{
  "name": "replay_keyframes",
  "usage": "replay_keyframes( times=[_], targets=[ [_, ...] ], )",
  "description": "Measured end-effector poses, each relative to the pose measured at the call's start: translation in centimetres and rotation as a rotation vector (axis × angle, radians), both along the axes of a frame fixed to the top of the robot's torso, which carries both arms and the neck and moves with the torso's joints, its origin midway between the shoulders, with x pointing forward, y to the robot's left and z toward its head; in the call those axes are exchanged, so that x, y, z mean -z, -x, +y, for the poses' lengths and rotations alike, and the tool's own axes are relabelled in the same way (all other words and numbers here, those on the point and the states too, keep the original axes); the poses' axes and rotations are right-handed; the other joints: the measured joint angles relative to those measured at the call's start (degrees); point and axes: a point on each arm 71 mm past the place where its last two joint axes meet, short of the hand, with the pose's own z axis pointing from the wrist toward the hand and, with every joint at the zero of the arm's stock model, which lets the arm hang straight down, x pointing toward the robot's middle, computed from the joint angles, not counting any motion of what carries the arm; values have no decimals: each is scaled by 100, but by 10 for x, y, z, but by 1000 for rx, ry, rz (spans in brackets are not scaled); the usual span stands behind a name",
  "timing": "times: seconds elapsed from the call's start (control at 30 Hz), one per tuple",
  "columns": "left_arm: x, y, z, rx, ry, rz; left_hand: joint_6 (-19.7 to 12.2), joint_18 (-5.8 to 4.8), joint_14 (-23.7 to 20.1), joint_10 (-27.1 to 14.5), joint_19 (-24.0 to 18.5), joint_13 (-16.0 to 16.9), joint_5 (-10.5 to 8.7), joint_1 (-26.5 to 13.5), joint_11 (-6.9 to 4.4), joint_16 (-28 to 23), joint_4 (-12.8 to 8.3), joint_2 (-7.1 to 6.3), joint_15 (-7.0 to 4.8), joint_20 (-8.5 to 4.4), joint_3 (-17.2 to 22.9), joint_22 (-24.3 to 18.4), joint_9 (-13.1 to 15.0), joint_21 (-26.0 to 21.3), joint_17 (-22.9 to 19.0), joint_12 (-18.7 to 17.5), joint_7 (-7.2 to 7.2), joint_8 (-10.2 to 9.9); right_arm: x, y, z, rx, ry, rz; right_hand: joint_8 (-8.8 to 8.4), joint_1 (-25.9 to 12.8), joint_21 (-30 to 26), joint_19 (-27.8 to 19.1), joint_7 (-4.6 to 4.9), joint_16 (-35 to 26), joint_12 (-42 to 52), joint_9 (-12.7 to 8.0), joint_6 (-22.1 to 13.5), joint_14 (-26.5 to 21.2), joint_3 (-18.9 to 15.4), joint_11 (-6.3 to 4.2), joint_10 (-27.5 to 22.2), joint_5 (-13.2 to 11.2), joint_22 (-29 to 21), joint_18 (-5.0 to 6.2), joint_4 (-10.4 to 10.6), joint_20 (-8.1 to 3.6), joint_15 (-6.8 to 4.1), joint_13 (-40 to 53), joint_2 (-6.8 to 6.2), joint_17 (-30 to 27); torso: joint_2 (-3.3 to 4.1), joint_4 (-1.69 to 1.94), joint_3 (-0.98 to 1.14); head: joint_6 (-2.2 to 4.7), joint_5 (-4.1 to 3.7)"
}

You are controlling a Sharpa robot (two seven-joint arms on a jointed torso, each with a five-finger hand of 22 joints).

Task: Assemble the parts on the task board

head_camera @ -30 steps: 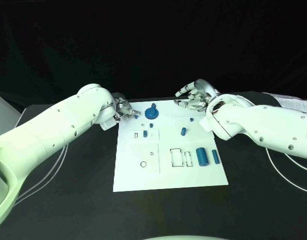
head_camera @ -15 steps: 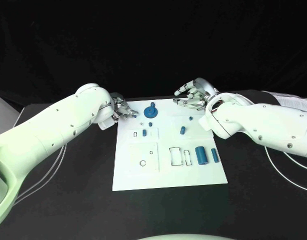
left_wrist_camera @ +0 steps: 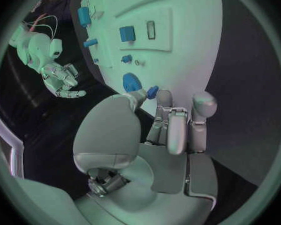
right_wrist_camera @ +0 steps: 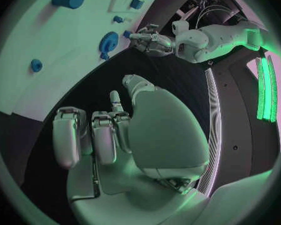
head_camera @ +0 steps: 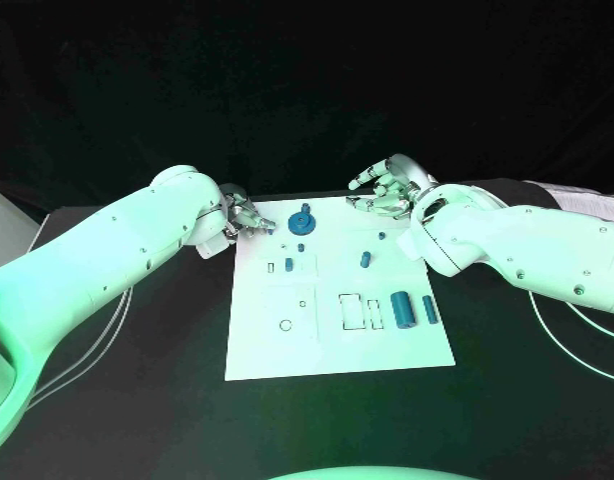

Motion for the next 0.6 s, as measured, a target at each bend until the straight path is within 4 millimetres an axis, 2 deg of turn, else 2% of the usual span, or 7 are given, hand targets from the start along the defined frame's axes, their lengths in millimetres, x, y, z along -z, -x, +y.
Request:
replay_keyframes(
  times=[0.37, 0.6],
  targets=[
    [0, 0, -1, 1, 15, 2, 0, 0, 0, 0, 0, -65, 0, 124, 0, 0, -21, -27, 0, 0, 245, 0, -38, 0, 0, 0, 0, 28, 0, 0, 0, 0, 0, 0, 0, 0, 0, 0, 0, 0, 0, 0, 0, 0, 0, 0, 0, 0, -1, 0, 0, 0, 0, 0, 0, 0, -1, 1, -4, -8, -3],
    [-1, 0, -1, 3, 28, 3, 0, 0, 0, 0, 0, -132, 0, 305, 0, 0, -29, -63, 0, 0, 557, -1, -75, -1, 0, -1, 0, 71, 0, 0, 1, 0, 0, 0, 0, -31, 0, 0, 0, 0, 0, 0, 0, 0, 40, 0, 0, 0, -1, 0, -8, 0, 0, 0, -31, 0, 1, 2, -6, -22, -3]
  ],
)
